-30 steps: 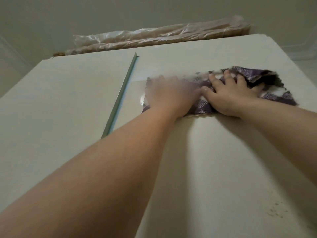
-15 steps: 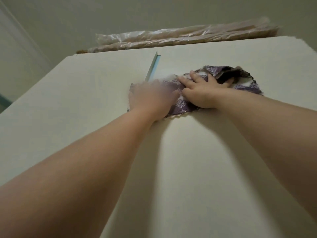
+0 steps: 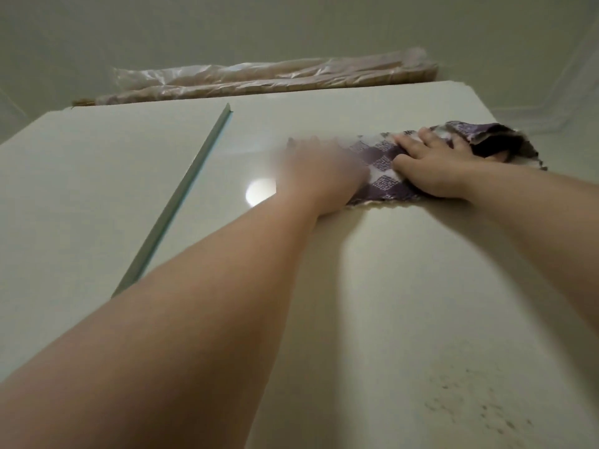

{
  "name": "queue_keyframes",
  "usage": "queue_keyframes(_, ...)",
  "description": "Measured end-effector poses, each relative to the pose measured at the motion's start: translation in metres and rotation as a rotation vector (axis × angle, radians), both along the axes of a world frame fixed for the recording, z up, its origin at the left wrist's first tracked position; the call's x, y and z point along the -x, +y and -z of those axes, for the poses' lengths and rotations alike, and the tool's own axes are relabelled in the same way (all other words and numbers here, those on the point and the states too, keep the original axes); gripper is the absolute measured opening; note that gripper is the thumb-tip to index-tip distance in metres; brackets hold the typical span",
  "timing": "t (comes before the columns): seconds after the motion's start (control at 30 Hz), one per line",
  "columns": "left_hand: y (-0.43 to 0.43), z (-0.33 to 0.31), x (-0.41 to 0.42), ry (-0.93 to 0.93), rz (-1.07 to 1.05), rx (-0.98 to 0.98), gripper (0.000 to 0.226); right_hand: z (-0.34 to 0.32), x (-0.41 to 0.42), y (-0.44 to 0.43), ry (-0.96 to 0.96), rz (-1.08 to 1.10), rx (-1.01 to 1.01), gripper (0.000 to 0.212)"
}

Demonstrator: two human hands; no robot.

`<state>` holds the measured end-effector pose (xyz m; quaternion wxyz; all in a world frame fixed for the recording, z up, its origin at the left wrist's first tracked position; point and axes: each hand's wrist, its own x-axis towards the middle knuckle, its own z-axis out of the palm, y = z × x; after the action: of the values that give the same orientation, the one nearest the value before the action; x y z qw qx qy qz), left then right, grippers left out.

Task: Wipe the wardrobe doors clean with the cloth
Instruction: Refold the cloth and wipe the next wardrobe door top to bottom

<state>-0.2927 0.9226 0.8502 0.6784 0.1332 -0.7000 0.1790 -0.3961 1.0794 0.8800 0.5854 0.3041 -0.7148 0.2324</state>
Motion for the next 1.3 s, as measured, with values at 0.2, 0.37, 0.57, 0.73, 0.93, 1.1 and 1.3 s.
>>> queue_keyframes(0.2,0.028,0.006,0.019,-0.082,0.014,0.092,0.071,0.034,0.014,0.031,-0.034,0.019,0.108,0.055)
queue_keyframes(0.37,0.030,0.061,0.021,-0.091,0.034,0.105,0.067,0.090,0.015,0.033,-0.026,0.014,0.117,0.055)
queue_keyframes(0.57,0.029,0.110,0.022,-0.097,0.020,0.094,0.068,0.139,0.021,0.033,-0.020,0.026,0.097,0.055)
queue_keyframes(0.73,0.033,0.128,0.023,-0.108,0.052,0.047,0.067,0.150,0.013,0.033,-0.110,0.009,0.066,0.055)
queue_keyframes(0.93,-0.026,0.144,-0.019,-0.064,-0.009,-0.037,0.074,0.157,-0.032,-0.028,-0.054,-0.043,-0.009,0.056)
queue_keyframes(1.1,-0.097,0.167,-0.072,-0.040,-0.043,-0.130,0.082,0.168,-0.074,-0.098,0.058,-0.070,-0.144,0.058)
queue_keyframes(1.3,-0.097,0.174,-0.075,-0.015,-0.008,-0.168,0.080,0.174,-0.077,-0.103,0.080,-0.059,-0.149,0.057)
